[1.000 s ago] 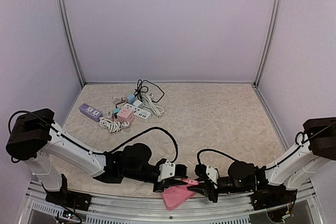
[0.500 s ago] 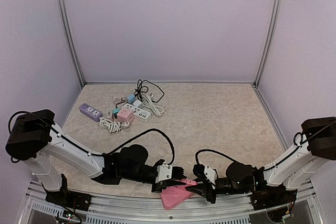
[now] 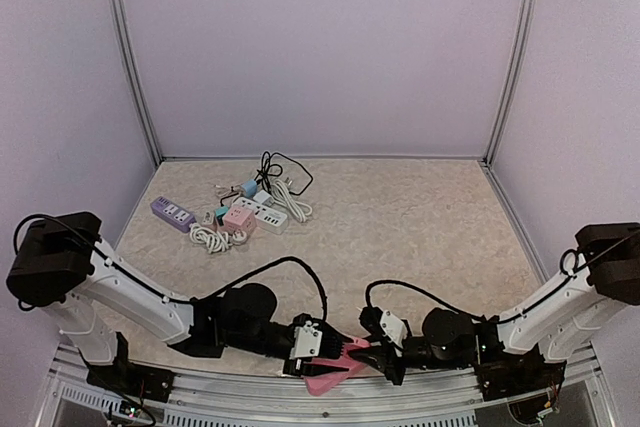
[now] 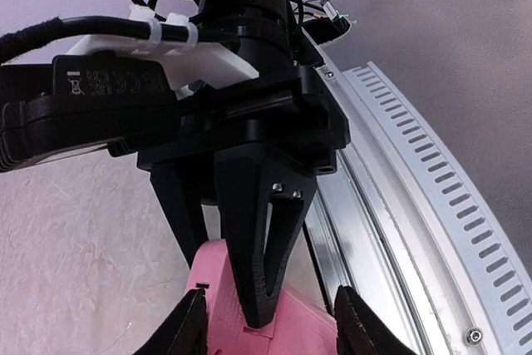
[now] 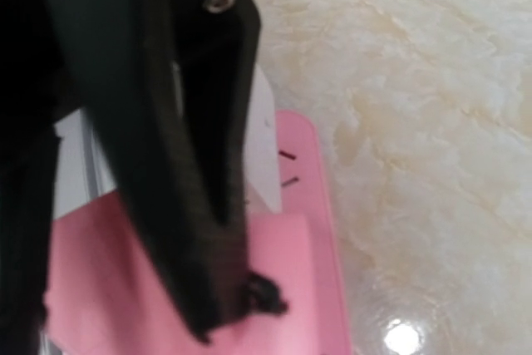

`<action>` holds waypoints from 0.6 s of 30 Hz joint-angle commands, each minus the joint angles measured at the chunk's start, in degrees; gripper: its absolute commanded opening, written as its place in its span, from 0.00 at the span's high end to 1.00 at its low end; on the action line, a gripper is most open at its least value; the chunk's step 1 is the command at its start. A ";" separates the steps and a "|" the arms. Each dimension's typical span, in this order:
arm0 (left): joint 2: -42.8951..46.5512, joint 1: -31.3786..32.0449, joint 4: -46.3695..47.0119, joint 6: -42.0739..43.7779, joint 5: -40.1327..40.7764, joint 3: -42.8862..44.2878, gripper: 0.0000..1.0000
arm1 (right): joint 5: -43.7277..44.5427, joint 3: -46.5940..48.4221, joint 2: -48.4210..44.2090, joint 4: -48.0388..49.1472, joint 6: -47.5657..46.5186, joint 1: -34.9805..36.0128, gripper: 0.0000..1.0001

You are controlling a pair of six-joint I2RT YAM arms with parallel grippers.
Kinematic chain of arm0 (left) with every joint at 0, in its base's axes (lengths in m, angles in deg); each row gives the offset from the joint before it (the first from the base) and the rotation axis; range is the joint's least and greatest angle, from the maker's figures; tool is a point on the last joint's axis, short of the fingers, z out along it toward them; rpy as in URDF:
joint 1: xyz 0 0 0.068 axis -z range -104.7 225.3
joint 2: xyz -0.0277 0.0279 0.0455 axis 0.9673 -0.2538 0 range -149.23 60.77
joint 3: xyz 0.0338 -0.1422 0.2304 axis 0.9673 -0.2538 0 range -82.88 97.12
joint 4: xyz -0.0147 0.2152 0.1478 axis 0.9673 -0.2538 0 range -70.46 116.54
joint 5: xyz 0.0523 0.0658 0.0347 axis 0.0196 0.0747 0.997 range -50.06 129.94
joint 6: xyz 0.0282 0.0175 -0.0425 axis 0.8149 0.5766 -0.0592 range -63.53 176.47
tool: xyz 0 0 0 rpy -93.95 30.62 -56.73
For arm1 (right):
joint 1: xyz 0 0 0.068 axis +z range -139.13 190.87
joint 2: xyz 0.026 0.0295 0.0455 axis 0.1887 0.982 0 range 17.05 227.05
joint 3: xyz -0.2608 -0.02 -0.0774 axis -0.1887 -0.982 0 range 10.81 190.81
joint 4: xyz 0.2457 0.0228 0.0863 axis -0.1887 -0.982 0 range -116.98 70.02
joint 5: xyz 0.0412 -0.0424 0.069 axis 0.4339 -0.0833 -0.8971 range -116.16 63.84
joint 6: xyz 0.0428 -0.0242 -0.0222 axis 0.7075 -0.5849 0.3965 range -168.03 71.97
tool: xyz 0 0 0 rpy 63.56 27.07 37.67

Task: Insert the plug
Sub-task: Insert the plug into the socket.

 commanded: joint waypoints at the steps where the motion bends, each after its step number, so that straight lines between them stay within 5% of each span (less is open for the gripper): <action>1: 0.61 1.40 -7.78 -0.50 -2.33 -2.44 0.48 | 6.80 -0.93 1.17 -16.38 -1.26 0.08 0.86; 12: 4.02 1.84 -8.46 3.91 -0.86 -2.25 0.13 | 7.65 0.07 -8.08 -21.81 -3.08 0.22 0.54; 18: 5.88 2.32 -9.60 8.01 -0.19 -2.30 0.03 | 9.69 0.27 -15.59 -26.52 -4.06 0.26 0.45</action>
